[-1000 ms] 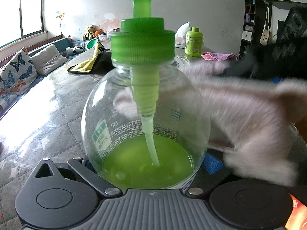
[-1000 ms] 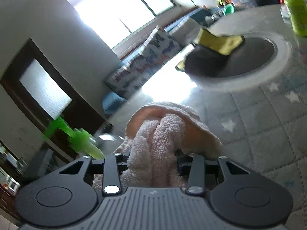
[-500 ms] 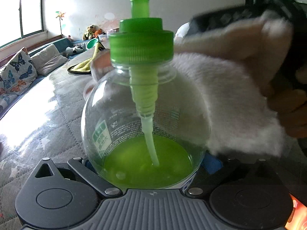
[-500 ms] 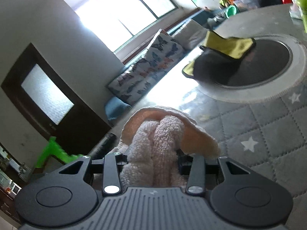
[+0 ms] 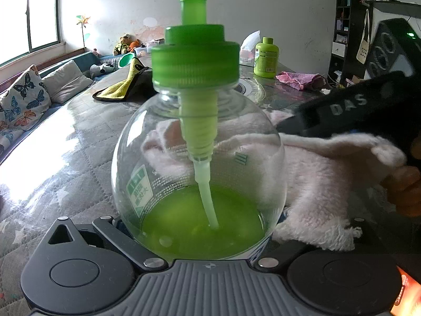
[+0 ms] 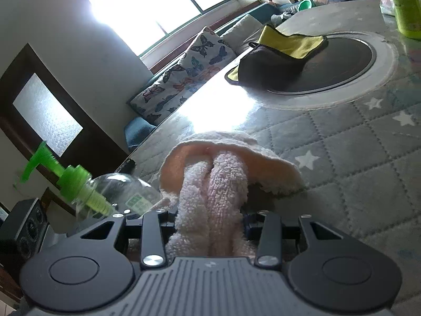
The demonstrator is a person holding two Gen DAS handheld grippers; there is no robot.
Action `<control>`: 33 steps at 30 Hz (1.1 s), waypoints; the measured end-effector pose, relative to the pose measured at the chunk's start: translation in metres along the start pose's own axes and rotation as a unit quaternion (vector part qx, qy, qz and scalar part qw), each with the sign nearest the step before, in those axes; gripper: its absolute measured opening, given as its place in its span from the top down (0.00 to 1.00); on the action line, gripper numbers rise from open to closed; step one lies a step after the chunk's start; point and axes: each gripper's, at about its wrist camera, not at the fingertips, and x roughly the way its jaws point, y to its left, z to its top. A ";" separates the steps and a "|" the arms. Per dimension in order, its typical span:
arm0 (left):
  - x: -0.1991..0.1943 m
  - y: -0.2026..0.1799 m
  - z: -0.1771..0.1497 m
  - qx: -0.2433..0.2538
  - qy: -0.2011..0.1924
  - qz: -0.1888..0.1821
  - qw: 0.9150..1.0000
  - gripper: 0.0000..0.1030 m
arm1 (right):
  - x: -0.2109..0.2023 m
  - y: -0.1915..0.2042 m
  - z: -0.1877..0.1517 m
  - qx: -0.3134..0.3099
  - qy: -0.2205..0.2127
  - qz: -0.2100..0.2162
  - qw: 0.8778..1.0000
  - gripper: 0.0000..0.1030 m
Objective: Clean container
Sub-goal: 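Wipe the bottle's body with the towel in the right gripper while the left gripper holds it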
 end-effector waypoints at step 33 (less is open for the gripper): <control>0.005 0.005 0.004 0.000 0.001 0.000 1.000 0.00 | 0.018 -0.009 0.009 0.008 0.011 0.008 1.000 0.60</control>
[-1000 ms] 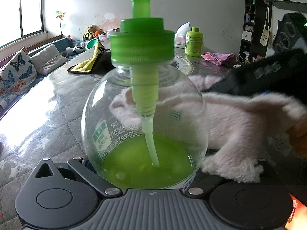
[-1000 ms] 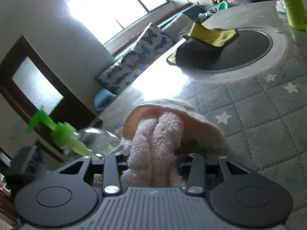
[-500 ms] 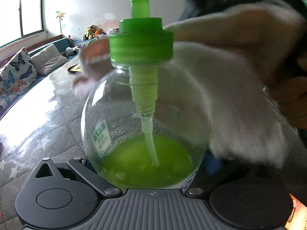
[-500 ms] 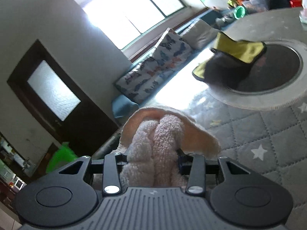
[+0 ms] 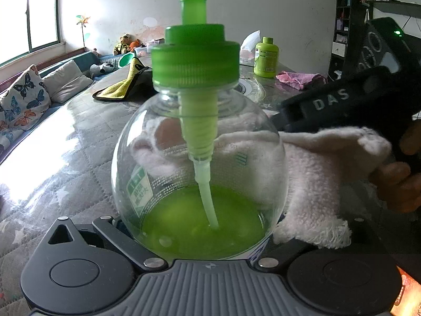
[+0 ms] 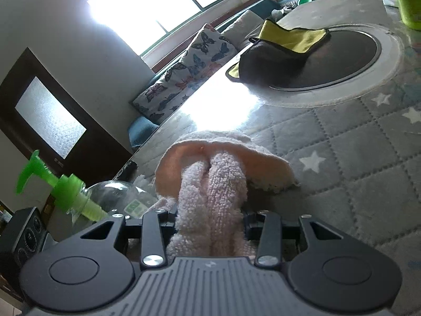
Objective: Clean container
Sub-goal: 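Wipe the bottle's body with the towel in the right gripper while the left gripper holds it, then rotate the bottle with the left gripper while the right gripper wipes it with the towel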
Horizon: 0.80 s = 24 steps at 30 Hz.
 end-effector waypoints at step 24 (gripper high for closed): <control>-0.004 -0.043 0.014 -0.194 0.035 0.205 0.959 0.00 | -0.034 -0.015 -0.005 0.022 -0.034 -0.006 0.999 0.62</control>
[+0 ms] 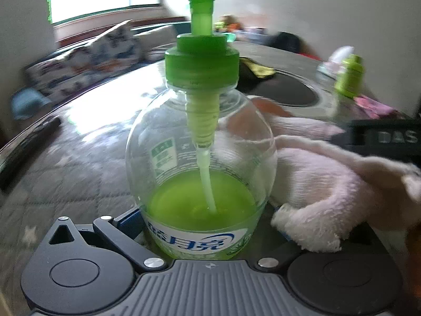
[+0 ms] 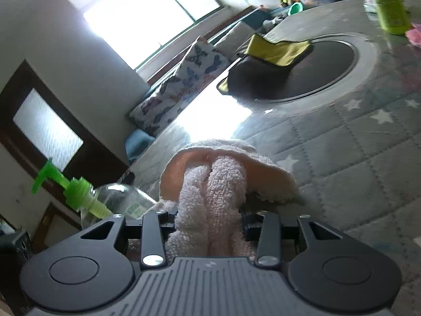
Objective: Clean container
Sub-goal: 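Rotate the bottle with the left gripper while the right gripper wipes it with the towel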
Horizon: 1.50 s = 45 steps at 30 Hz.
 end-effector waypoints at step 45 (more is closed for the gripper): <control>0.008 0.016 -0.005 0.176 -0.031 -0.175 0.968 0.00 | 0.006 0.011 0.018 -0.082 0.006 -0.073 0.994 0.46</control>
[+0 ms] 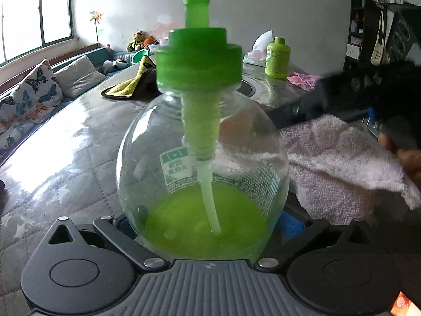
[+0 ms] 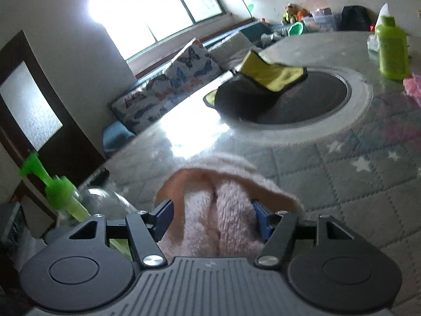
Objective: Clean container
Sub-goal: 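Rotate the bottle with the left gripper while the right gripper wipes it with the towel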
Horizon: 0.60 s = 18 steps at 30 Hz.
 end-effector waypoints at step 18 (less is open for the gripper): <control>0.004 -0.004 -0.001 0.002 -0.003 0.001 1.000 0.00 | -0.040 0.026 0.022 0.048 -0.068 0.142 0.986 0.66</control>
